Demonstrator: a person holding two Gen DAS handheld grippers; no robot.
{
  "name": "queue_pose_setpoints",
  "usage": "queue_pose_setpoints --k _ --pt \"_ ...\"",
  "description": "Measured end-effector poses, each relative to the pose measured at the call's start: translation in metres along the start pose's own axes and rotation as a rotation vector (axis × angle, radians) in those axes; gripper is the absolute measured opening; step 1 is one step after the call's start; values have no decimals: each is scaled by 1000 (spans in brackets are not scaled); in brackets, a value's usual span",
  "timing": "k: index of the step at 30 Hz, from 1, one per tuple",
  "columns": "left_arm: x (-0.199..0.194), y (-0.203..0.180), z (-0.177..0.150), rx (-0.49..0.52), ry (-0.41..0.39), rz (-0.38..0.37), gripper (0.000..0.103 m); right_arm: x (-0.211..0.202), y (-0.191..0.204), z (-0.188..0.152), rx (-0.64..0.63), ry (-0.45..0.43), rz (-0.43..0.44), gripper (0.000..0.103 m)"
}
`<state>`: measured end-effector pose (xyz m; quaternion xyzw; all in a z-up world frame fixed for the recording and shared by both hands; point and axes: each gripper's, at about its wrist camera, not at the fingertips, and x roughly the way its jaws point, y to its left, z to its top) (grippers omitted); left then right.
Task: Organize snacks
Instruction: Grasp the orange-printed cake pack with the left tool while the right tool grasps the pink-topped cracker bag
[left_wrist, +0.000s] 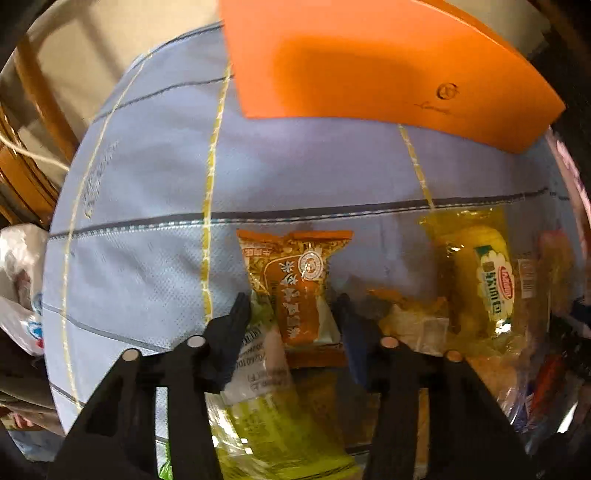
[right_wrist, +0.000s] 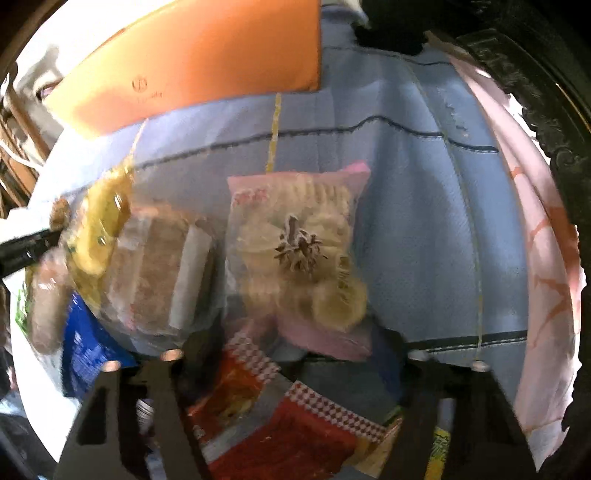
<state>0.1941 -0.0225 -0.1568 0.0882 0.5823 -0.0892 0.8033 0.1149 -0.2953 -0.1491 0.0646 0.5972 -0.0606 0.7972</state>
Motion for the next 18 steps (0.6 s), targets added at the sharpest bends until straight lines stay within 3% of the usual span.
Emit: queue_pose_setpoints --k 1,3,7,10,11,13,15,18 --pt "-2 -3 -2 15 -7 5 42 -8 -2 -1 29 -15 23 47" --pt "-6 -8 -6 28 -23 -4 39 -15 -4 -2 49 -19 47 43" --pt "-17 -9 -11 23 -44 -35 25 -23 -11 -8 91 -27 43 42" --pt "-25 -4 -15 24 -57 -58 21 -29 -12 -13 86 -22 40 43" --pt "-24 -3 -16 29 -54 -45 21 -32 -10 -16 74 -17 36 49" --pt "-22 -2 -16 29 -54 -52 20 -35 -14 -11 52 -10 -25 100" --pt "-23 -6 -15 26 -53 -59 19 -48 -21 -14 81 -48 -95 100" --pt "-22 0 -14 28 -49 -69 19 -55 -36 -13 138 -55 -107 100"
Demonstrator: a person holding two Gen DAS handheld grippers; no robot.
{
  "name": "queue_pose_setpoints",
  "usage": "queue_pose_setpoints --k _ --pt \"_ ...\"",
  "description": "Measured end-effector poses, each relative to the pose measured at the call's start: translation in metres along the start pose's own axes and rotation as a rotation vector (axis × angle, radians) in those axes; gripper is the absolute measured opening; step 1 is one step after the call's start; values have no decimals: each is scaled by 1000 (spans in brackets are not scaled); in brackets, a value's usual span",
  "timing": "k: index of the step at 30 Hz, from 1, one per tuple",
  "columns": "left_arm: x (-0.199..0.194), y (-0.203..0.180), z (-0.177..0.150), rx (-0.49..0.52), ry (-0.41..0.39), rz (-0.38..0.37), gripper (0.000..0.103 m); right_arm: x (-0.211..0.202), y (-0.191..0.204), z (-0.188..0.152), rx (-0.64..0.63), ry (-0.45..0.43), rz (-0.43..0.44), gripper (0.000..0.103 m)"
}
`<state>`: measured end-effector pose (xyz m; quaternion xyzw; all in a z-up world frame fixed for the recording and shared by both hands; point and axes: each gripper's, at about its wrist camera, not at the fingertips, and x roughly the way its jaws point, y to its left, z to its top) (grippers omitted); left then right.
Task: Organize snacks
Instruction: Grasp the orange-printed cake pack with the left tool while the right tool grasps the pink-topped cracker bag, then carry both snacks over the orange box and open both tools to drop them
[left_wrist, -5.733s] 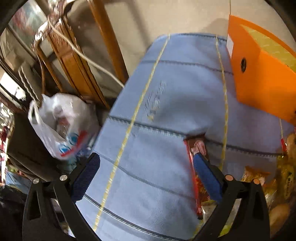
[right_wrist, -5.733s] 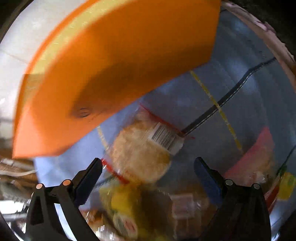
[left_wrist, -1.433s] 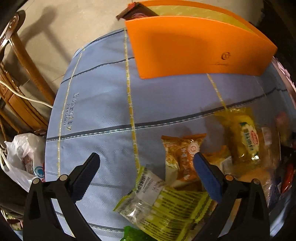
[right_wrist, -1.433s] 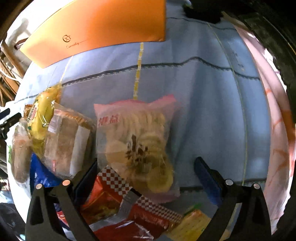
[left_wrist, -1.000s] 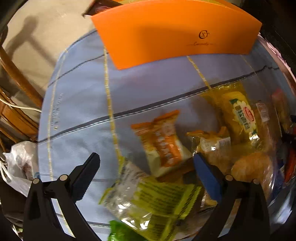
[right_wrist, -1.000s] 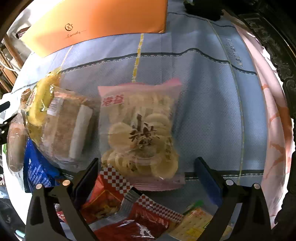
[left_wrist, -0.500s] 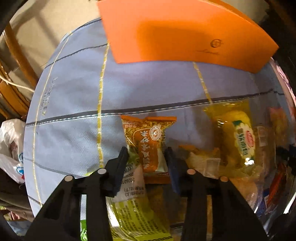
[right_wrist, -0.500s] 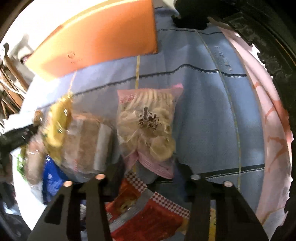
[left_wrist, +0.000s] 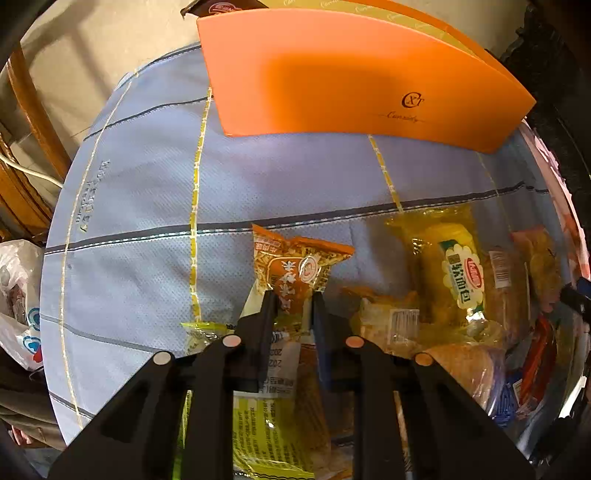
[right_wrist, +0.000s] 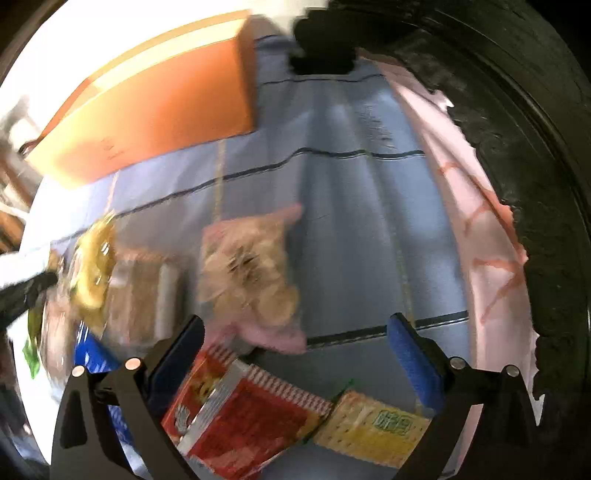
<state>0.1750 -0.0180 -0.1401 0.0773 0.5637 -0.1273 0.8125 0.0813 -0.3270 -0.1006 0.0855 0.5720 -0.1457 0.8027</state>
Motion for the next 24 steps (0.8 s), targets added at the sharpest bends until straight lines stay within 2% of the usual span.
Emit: queue_pose_setpoints --k 2,6,7,8,9,10,11,12,13,14,15,16,17,20,24 --pt "7 13 10 -9 3 -7 19 8 -1 9 16 -6 -23 100" --pt "11 12 17 -9 1 -8 19 26 6 18 -14 -19 56 99" --pt "11 13 16 -9 -1 -10 19 35 18 19 -26 0 50 93" --pt "14 11 22 -8 -1 -10 19 40 26 20 -31 19 63 78" --pt "13 11 22 -9 -1 -9 21 43 29 18 -33 33 80 70" --pt "13 11 21 -13 1 -5 24 39 34 13 -58 6 44 62" --pt "15 12 22 -20 3 10 31 37 37 10 -71 8 40 60" --pt "14 7 20 -25 4 36 58 34 37 6 -72 5 38 55" --pt "16 9 21 -31 1 64 79 30 37 3 -68 7 39 52" --pt "18 12 21 -42 -1 82 79 26 35 1 -52 10 43 51" --pt "21 14 20 -46 4 88 73 24 33 -1 -31 15 54 49" --pt "21 15 20 -45 9 76 52 18 29 -2 -2 19 79 49" --pt "23 14 20 -37 21 32 46 13 27 -3 11 17 94 49" --pt "21 4 21 49 4 53 40 -5 26 -4 17 -10 104 49" --pt "15 8 20 0 19 41 37 -35 17 -4 61 -51 181 49"
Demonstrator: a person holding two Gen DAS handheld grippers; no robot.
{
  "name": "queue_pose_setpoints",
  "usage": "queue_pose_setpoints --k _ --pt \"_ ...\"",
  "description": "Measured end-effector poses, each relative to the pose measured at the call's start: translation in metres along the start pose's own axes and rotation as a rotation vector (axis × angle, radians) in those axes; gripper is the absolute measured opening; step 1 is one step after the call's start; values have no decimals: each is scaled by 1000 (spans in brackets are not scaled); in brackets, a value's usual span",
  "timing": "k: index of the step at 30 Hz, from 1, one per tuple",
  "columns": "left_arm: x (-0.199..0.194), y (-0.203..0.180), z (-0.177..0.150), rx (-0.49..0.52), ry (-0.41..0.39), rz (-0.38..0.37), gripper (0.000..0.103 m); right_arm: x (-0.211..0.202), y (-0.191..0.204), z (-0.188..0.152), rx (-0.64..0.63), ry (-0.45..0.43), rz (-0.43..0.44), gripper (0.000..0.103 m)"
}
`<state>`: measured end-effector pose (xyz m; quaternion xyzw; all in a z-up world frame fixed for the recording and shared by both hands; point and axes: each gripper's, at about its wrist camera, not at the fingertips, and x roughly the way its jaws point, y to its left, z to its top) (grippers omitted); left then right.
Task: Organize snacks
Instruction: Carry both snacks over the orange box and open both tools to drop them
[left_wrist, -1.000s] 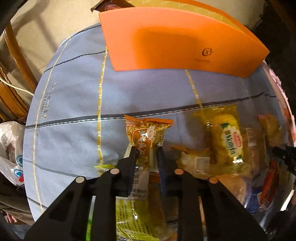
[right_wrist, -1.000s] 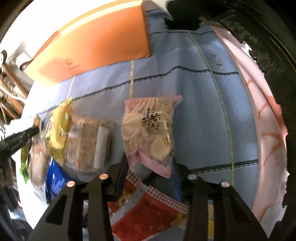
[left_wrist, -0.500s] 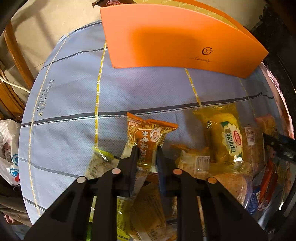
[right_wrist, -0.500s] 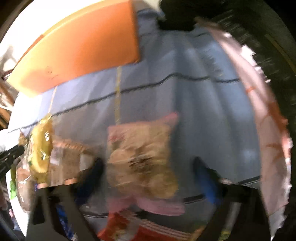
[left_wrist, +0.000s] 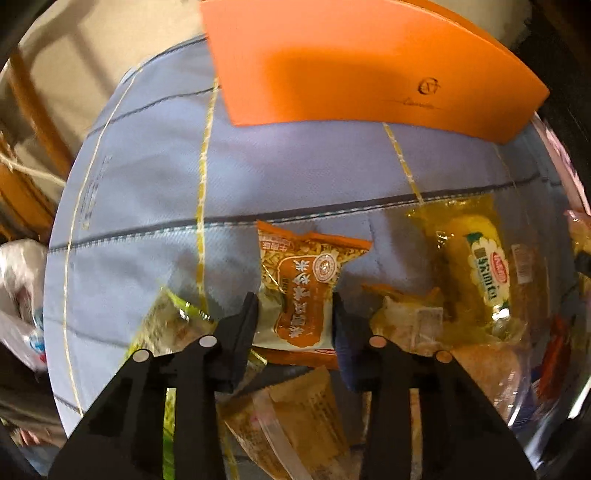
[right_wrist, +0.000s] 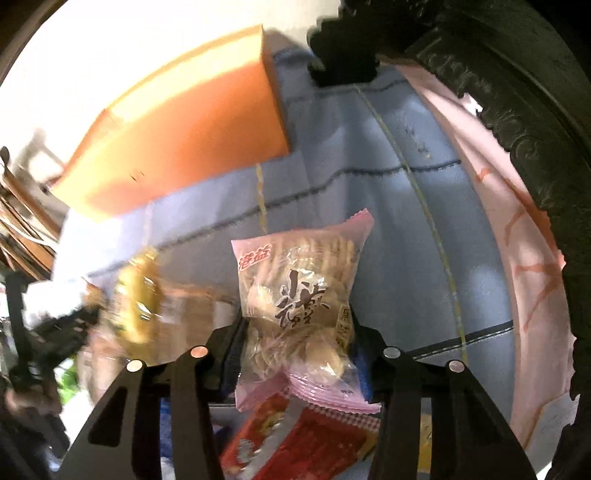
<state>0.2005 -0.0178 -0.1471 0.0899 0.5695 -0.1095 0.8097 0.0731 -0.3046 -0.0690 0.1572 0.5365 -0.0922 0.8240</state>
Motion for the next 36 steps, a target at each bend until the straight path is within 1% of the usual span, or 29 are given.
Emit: queue_pose_setpoints --k 4,6,9,10,13,15,18,19,22,23,26,30,31,32,33,34,35,36 --pt "-29 -5 -1 48 -64 8 36 -39 5 10 -23 -80 28 49" --pt "-46 -5 1 34 -85 0 36 -52 7 15 -23 -107 50 49" --pt "-78 0 13 7 -146 -1 36 -72 13 30 -28 -145 96 49" --pt "-84 -4 20 1 -162 -1 36 -78 16 37 -38 -167 102 49" --pt "-117 4 34 -41 -226 -13 36 -85 21 68 -56 -211 115 49" --pt "-133 4 57 -52 -267 -18 36 -87 29 93 -66 -233 137 49" --pt "-144 5 100 -66 -310 -28 36 -74 41 130 -93 -250 155 49" --pt "-146 6 119 -76 -320 -19 36 -66 45 146 -88 -250 158 49" --pt "-148 0 151 -62 -363 -1 36 -46 57 179 -99 -257 132 49" --pt "-144 -2 167 -64 -353 16 36 -39 60 188 -103 -254 132 49" --pt "-137 -2 187 -75 -345 22 36 -18 68 209 -107 -222 137 49" --pt "-124 -3 195 -71 -326 20 36 0 80 221 -141 -204 119 49" --pt "-122 -2 196 -74 -329 9 36 3 81 222 -143 -198 122 52" --pt "-121 -1 197 -72 -340 -17 37 6 83 224 -156 -195 122 57" --pt "-119 -1 196 -72 -353 -35 56 7 89 225 -198 -200 111 85" --pt "-119 1 191 -77 -365 -34 99 7 97 223 -278 -223 72 99" --pt "-121 3 185 -100 -388 13 97 6 102 218 -325 -249 42 99" --pt "-122 6 179 -100 -407 41 99 3 106 211 -395 -264 26 99"
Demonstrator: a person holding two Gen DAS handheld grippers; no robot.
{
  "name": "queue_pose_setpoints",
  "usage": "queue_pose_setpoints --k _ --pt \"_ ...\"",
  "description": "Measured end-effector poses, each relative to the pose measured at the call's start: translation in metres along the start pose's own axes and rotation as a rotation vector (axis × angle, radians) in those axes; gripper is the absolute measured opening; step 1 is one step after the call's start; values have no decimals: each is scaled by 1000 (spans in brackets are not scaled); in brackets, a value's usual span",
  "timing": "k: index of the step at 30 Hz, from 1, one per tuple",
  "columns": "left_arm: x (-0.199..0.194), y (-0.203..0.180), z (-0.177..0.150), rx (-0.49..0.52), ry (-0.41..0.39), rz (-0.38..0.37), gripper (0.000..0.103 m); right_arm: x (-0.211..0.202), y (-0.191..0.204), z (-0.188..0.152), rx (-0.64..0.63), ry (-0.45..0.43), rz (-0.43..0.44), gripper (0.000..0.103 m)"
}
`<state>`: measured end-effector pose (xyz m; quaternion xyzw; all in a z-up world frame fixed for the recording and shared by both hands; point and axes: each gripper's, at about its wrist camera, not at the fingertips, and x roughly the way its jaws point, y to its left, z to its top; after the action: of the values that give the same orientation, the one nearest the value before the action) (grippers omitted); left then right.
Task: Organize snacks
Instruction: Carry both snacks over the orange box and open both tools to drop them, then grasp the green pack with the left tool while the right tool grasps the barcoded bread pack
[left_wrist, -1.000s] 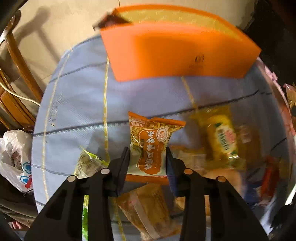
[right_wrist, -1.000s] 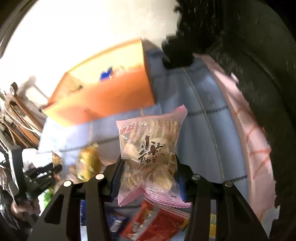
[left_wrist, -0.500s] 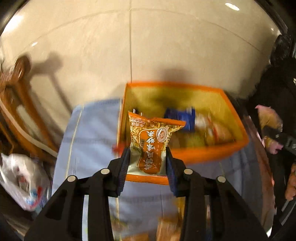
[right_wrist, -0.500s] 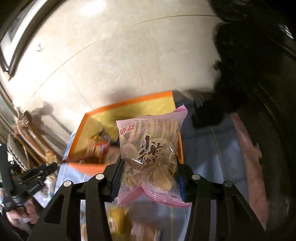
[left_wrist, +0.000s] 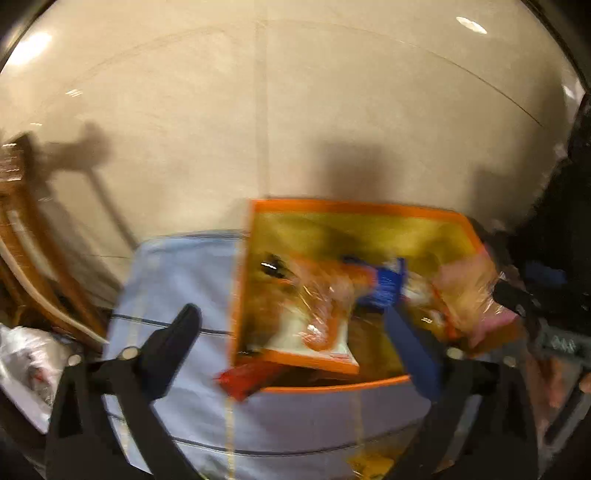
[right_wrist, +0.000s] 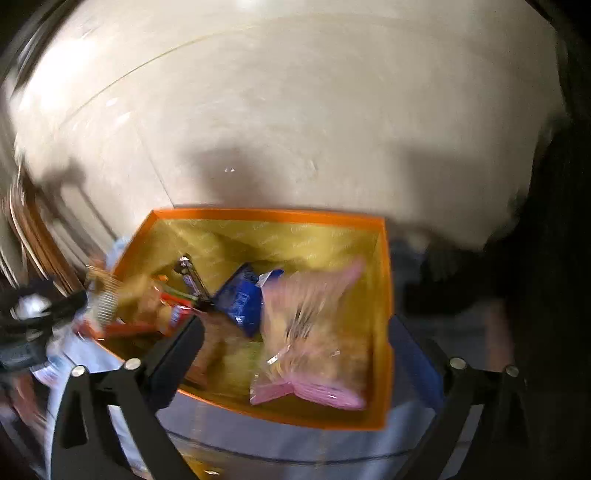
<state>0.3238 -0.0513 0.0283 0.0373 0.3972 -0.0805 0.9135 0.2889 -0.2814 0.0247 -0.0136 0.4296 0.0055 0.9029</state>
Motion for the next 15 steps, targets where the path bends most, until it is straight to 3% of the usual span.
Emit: queue_pose_setpoints --k 4,6,10,12,13,15 --pt "-19 28 -38 30 66 40 99 -16 4 -34 -85 98 70 99" --pt "-35 47 -80 11 108 75 99 -22 7 -65 -92 175 111 99" --pt "-60 65 -186 100 203 134 99 -22 36 -137 -340 259 206 99" --pt "-60 65 -243 185 301 59 99 -9 57 -171 -498 372 306 99" --pt "-60 65 -257 196 330 35 99 -6 65 -180 -548 390 349 99" --pt "-54 67 -283 208 330 72 99 4 78 -192 -645 420 382 99"
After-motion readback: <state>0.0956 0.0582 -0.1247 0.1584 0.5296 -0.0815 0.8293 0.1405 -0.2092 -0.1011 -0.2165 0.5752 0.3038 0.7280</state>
